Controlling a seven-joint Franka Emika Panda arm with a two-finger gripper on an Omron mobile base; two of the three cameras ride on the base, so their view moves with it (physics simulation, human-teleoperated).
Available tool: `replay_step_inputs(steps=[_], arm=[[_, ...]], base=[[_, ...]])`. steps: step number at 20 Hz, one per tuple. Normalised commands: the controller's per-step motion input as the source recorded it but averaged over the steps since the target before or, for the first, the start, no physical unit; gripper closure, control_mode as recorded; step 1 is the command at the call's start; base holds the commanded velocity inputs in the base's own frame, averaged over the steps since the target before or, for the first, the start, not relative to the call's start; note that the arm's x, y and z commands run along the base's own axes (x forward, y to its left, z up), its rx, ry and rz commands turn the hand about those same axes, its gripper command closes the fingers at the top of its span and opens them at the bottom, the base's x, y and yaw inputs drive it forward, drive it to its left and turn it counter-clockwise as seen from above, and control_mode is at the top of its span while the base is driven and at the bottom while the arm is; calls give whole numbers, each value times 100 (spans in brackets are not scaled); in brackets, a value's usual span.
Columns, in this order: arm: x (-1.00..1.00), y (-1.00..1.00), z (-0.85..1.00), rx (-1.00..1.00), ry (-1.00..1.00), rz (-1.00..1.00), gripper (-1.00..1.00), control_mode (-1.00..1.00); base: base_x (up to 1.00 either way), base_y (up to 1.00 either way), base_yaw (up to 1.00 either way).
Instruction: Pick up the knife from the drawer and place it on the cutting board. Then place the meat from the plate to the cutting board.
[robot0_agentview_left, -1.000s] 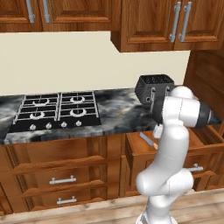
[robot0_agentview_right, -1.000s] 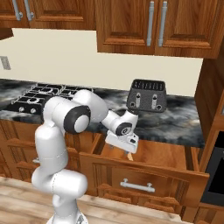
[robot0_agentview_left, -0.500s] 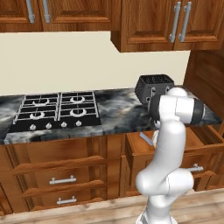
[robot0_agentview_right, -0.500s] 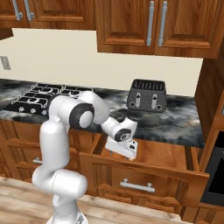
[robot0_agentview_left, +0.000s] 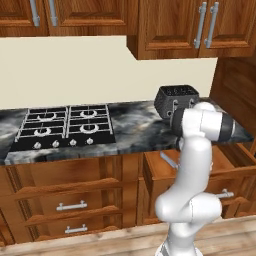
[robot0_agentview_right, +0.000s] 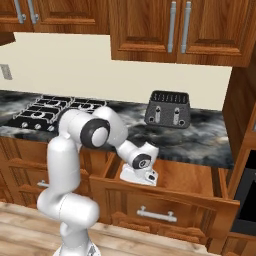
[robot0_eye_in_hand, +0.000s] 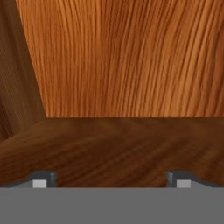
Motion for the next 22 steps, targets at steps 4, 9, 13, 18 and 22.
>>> replay_step_inputs(steps=[4,9,13,18,22], arm=[[-92,0,0,0,0,0,-100,-100],[-80,2,1,0,-1,0,-100,-100],[12,0,20,0,-6,1,-100,-100],[28,0,32,-2,-4,1,-100,-100],[36,-4,27,-2,-3,3,-100,-100]], base=[[0,0,0],[0,0,0],[0,0,0],[0,0,0],[0,0,0]])
